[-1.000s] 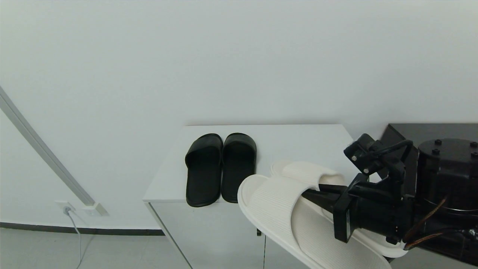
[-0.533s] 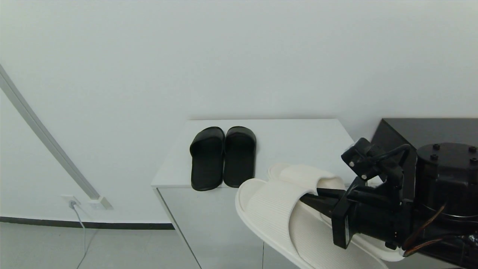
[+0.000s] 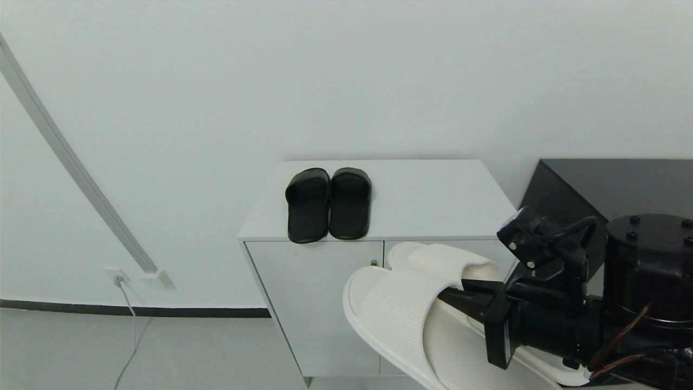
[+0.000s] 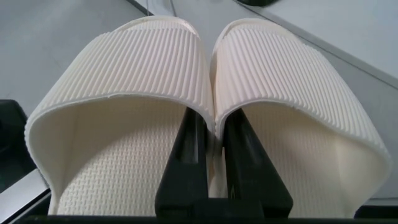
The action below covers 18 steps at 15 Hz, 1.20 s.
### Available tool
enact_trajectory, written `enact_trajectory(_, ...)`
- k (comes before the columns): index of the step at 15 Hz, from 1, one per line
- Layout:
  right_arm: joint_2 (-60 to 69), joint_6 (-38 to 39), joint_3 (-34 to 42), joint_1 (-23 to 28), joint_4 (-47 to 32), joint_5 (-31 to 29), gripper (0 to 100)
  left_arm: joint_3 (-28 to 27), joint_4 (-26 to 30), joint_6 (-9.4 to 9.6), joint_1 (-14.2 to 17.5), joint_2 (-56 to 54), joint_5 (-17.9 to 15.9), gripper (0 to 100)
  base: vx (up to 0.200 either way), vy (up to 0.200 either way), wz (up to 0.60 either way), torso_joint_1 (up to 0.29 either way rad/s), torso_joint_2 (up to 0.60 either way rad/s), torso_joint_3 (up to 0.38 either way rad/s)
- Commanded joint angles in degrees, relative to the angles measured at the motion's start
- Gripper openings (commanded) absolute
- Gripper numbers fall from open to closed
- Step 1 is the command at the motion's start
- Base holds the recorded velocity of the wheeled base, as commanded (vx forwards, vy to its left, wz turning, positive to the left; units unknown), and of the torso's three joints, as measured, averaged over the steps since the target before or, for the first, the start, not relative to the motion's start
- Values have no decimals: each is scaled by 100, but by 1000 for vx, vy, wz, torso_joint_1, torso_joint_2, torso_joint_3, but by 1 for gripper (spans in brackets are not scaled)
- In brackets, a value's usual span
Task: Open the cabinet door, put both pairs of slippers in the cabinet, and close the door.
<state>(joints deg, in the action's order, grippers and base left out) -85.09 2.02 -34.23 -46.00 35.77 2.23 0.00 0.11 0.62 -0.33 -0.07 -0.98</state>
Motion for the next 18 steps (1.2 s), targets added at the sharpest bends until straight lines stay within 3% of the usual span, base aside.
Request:
enact_trajectory(1,10,0,31,-6,9,5,0,0,7,-1,-2,7,1,0,0,0,0,0,0,0)
enact_trajectory(12,1,-35,127,-76,27,14,0,0,-2,-1,-2,7,1,0,0,0,0,0,0,0)
enact_trajectory(18,28,-158,215,-111,44,14,0,0,-2,-1,-2,7,1,0,0,0,0,-172,404,226)
